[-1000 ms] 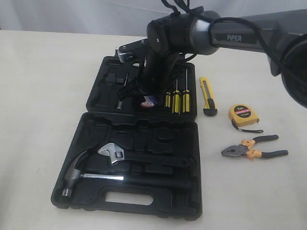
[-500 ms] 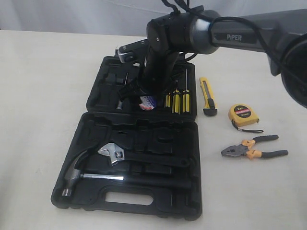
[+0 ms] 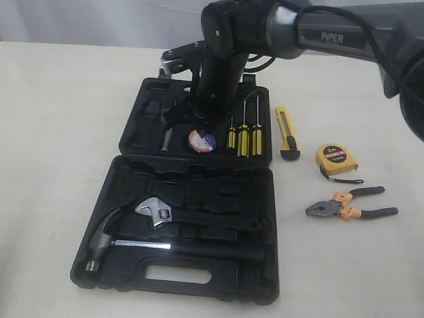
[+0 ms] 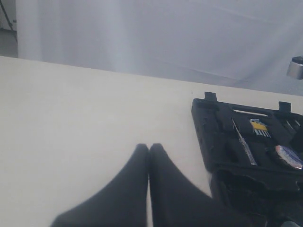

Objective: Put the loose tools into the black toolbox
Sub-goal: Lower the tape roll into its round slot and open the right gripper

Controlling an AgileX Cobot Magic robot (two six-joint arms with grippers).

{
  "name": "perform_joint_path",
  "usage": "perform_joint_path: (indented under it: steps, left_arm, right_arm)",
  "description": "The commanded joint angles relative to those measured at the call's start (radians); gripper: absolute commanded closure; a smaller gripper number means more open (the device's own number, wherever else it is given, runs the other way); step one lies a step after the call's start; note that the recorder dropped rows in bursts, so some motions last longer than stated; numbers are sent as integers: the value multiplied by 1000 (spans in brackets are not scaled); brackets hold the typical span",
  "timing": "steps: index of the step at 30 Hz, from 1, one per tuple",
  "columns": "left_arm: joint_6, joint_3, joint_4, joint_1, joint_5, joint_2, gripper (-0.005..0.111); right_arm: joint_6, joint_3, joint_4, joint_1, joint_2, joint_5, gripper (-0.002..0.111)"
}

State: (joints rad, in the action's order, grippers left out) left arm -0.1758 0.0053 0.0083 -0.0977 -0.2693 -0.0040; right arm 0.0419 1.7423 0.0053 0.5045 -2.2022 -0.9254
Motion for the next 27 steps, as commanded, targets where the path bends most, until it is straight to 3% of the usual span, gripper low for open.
perform_joint_path:
  steps: [1,27]
  left_arm:
    - [0,-5,-8,-6,-3,4,107]
    - [0,-5,-8,-6,-3,4,107]
  right_arm:
    - [-12,0,-5,-1,6,27,108]
    - [-147,0,120,-1,-38,66,109]
